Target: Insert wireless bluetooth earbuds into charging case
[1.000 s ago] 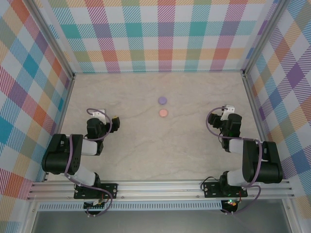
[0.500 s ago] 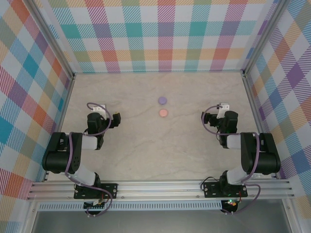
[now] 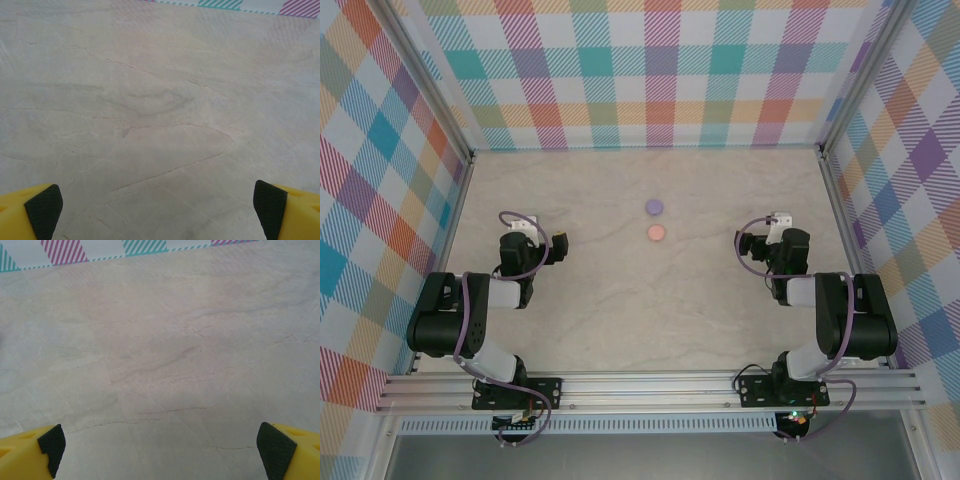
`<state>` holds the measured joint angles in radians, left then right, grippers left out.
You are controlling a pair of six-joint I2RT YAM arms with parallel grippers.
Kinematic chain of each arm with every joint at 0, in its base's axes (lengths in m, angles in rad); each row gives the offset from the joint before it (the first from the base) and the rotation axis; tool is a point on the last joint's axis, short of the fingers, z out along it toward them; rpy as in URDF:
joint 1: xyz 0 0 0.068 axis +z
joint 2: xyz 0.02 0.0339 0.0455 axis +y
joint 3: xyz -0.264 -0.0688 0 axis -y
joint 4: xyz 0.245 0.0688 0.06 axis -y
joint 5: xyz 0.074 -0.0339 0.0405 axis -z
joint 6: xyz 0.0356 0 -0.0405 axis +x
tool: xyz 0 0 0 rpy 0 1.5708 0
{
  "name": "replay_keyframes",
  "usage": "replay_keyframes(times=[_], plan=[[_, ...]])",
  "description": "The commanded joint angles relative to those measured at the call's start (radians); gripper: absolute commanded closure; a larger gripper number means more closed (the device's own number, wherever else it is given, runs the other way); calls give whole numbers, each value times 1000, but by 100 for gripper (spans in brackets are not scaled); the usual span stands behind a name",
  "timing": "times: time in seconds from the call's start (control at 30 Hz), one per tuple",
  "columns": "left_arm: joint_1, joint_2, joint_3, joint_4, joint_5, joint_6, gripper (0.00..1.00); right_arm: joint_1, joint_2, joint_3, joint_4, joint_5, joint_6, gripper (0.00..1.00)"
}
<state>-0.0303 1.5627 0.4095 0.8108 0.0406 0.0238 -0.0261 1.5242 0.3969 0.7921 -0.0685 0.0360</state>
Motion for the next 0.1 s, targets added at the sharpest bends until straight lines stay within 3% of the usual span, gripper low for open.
replay_keyframes(times=[0.0,0.07], plan=[[-3,3,12,-3,-7,15,0,3,1,16,14,-5,-15,0],[-3,3,12,-3,-7,15,0,3,-1,13,19,-5,-13,0]])
